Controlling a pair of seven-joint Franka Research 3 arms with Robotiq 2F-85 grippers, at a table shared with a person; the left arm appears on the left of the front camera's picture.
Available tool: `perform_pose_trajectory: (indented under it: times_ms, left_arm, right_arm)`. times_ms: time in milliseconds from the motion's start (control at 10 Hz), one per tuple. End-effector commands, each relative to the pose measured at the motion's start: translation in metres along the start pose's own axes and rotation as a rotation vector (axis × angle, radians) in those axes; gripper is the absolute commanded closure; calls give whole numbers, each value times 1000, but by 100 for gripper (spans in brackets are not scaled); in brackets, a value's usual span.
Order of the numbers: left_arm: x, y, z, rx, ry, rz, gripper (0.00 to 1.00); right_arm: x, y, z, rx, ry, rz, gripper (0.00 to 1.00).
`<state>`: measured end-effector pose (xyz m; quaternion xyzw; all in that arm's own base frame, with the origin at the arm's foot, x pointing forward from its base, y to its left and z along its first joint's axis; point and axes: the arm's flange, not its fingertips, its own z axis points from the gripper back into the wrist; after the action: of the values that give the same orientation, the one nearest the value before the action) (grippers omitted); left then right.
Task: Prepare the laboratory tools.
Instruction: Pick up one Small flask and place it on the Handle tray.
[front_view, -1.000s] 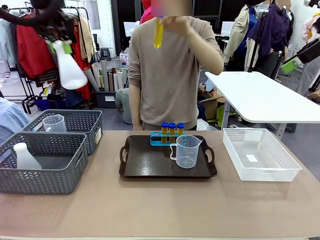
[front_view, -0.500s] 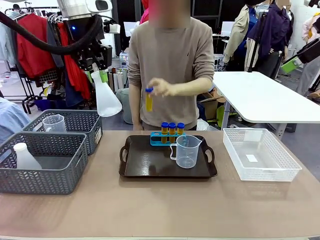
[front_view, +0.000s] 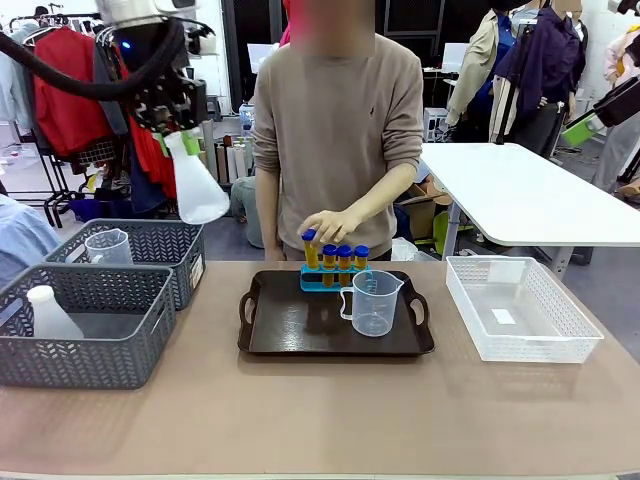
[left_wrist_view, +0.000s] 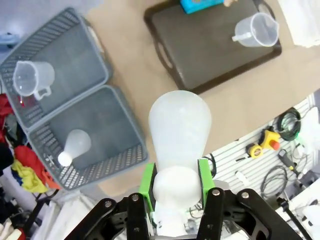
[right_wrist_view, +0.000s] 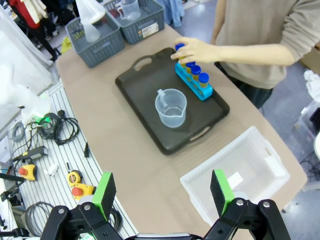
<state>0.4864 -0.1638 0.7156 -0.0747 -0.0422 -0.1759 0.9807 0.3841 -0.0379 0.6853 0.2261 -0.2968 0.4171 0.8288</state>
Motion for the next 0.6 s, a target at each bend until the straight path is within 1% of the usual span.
perform_pose_trajectory:
  times_ms: [0,100,300,400,500]
  left_arm:
    - [-30,30,6,41,-29,23,100]
    - [-43,45,14,60,-33,41,100]
    - [-53,56,20,67,-56,85,100]
    - [-51,58,20,63,-57,92,100]
    - [-44,59,31,52,-40,81,100]
  right_arm:
    - [1,1,0,9,-17,11,0]
    - [1,1,0,9,-17,11,0]
    - [1,1,0,9,-17,11,0]
    - [1,1,0,9,-17,11,0]
    - [1,1,0,9,-17,11,0]
